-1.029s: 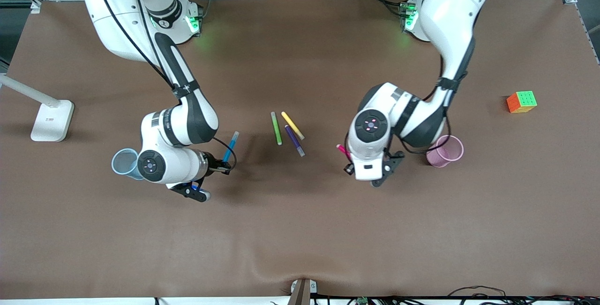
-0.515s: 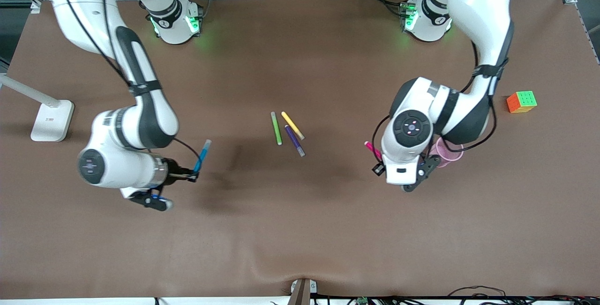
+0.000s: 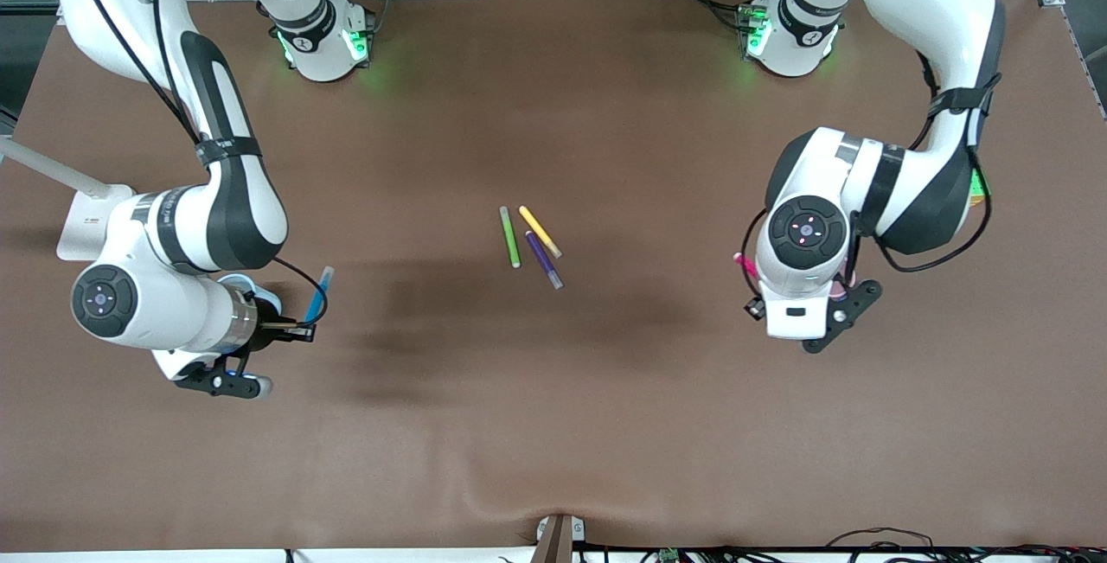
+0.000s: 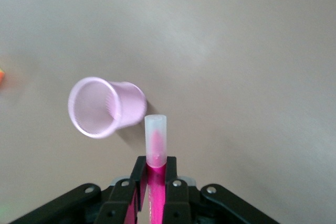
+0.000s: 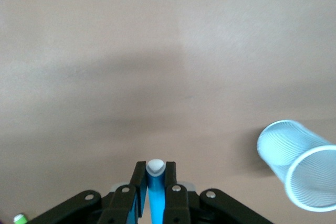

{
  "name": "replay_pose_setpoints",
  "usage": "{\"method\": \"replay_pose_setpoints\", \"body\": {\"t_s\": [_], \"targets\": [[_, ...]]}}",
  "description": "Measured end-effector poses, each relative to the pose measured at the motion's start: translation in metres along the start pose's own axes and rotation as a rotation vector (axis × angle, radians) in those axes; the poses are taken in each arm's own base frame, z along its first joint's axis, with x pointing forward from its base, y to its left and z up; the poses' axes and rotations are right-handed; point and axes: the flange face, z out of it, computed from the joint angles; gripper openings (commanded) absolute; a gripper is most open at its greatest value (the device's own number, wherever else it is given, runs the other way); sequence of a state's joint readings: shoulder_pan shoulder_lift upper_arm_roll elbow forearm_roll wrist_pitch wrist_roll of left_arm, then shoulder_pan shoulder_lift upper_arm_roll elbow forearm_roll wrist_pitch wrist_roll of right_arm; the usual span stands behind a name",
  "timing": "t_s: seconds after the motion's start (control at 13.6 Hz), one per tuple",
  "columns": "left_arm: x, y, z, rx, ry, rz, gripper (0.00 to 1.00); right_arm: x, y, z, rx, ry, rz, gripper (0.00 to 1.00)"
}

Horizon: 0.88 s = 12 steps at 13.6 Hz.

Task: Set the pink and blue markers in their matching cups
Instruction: 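Lift the pink marker with the left gripper while the right gripper carries blue marker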

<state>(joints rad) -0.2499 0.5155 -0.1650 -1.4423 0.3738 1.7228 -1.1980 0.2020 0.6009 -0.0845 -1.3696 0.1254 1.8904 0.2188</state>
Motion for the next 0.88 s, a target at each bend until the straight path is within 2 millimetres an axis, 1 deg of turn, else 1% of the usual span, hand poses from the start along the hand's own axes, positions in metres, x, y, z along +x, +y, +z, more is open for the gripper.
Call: {"method": "replay_pose_setpoints", "body": {"t_s": [0.15,0.29,0.44,0.66,0.74,0.81,0.88], "targets": [[0.007,-0.008,-0.001,0.047,0.053,0.002,0.0,0.003,0.01,-0.006,-0.011,0.013,-0.033,0.0],[0.013,-0.013,0.006,0.099,0.119,-0.001,0.0,0.008,0.029,-0.01,-0.016,0.018,-0.086,0.0],[0.019,-0.019,0.02,0.151,0.183,-0.035,0.0,0.013,0.057,-0.018,-0.021,0.029,-0.146,0.0],[0.02,-0.025,0.044,0.213,0.248,-0.081,0.0,0.02,0.111,-0.03,-0.018,0.042,-0.2,0.0],[0.018,-0.026,0.051,0.231,0.273,-0.103,0.0,0.022,0.123,-0.031,-0.017,0.043,-0.206,0.0],[0.016,-0.027,0.06,0.249,0.3,-0.123,0.0,0.022,0.129,-0.032,-0.017,0.044,-0.208,0.0],[0.012,-0.028,0.069,0.268,0.331,-0.143,0.0,0.023,0.131,-0.032,-0.017,0.047,-0.209,0.0]]}}
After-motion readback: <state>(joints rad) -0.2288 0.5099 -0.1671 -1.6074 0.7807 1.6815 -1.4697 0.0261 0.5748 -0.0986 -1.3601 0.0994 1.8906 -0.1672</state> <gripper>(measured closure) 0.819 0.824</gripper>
